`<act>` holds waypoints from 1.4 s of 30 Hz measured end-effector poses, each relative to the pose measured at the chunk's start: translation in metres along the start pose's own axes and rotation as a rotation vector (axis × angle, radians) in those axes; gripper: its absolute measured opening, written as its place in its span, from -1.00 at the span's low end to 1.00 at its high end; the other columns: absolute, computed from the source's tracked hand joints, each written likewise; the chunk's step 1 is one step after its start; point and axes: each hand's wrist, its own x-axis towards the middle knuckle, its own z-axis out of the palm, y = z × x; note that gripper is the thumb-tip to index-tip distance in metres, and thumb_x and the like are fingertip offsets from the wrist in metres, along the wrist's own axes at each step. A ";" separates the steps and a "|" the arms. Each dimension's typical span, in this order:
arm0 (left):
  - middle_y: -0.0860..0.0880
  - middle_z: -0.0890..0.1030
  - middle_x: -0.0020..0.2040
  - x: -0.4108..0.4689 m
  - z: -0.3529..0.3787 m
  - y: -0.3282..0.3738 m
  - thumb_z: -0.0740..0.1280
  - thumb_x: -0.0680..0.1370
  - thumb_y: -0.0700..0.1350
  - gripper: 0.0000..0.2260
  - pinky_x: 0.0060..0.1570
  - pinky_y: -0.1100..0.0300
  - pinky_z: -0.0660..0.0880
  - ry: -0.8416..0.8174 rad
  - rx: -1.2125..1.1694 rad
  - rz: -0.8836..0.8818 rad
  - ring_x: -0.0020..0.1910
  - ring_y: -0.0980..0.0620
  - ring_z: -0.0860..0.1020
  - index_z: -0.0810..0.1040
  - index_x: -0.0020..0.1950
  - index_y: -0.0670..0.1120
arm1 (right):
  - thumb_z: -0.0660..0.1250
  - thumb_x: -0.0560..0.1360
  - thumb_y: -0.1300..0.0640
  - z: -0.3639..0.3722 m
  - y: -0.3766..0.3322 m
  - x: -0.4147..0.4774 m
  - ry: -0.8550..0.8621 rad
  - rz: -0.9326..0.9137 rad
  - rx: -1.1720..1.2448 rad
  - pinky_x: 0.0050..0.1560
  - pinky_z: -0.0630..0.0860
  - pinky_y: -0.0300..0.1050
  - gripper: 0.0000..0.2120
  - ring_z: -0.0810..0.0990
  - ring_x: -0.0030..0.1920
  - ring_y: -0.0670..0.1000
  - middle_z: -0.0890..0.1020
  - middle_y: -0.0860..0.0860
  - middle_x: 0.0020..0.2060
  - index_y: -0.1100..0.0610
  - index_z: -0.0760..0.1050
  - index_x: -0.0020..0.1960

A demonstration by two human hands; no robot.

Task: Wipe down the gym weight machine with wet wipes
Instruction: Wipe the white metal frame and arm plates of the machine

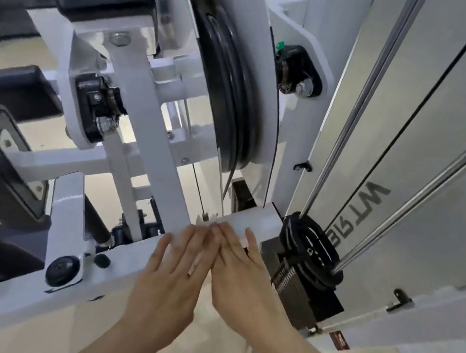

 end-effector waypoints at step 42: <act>0.09 0.65 -0.30 0.035 -0.005 0.050 0.34 0.50 -0.21 -0.84 -0.30 0.28 0.45 -0.147 -1.176 -0.737 -0.32 0.11 0.57 0.58 -0.26 -0.02 | 0.40 0.47 0.37 -0.058 0.098 0.034 0.341 0.799 1.254 -0.15 0.58 -0.13 -0.88 0.57 -0.30 -0.11 0.64 -0.01 -0.26 0.17 0.60 -0.13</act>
